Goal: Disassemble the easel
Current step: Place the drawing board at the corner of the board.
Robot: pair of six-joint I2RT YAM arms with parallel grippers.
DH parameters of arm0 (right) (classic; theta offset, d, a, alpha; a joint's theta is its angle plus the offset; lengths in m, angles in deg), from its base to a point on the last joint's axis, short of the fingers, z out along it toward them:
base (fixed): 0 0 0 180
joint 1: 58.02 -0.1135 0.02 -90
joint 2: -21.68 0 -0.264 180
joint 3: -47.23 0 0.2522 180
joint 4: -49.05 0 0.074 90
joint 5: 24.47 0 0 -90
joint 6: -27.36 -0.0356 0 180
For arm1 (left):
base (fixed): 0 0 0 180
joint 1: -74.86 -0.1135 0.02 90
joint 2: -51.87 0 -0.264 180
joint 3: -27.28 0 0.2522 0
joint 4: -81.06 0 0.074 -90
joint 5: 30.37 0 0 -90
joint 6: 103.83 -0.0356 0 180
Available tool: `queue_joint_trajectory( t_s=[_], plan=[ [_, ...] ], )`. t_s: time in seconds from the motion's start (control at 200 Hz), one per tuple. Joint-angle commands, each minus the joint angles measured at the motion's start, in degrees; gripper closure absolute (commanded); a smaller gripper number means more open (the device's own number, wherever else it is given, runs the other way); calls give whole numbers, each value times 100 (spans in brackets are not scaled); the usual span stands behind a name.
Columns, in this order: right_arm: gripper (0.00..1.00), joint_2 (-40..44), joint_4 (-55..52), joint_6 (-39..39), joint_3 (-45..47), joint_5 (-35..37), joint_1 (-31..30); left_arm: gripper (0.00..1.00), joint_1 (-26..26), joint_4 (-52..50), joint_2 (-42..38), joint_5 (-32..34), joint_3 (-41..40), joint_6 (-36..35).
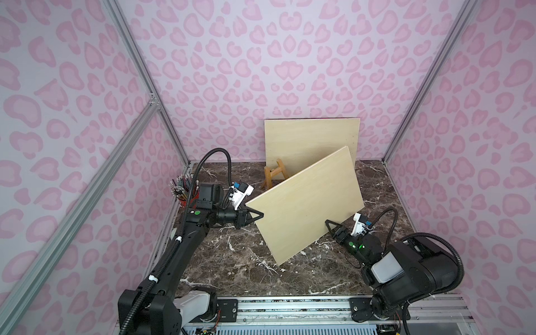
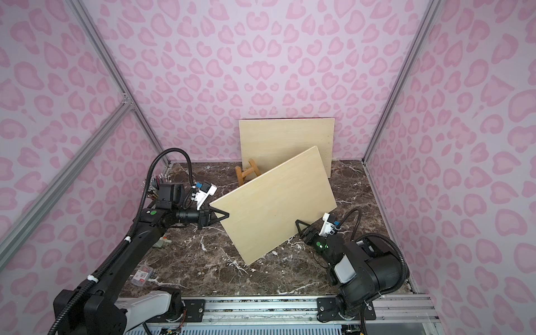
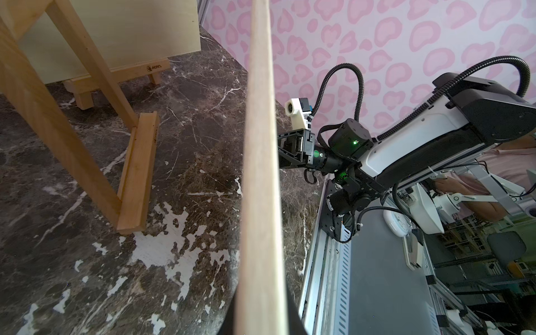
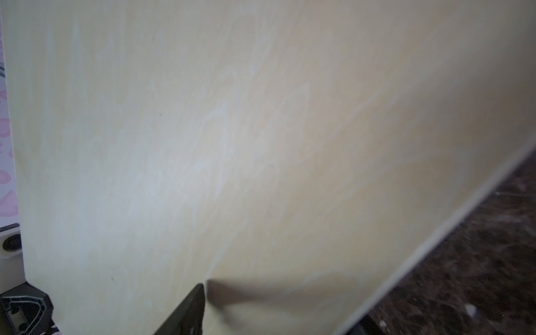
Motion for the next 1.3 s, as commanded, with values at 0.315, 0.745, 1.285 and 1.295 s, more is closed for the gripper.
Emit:
queue_joint_trajectory(
  t_s=[0.315,0.745,1.285,1.295],
  plan=[
    [25,332,685,5,309,1,-211,98,28,-42,93,-109,108,-220],
    [20,2276,-3331,582,-120,231,-242,98,32,-166,286,-108,237,-346],
    [7,2086,-5500,2781,-1902,-989,1407,98,41,-36,341,-38,253,-228],
    [7,2041,-5549,2839,-1986,-1046,1488,98,35,6,342,-33,245,-207]
  ],
)
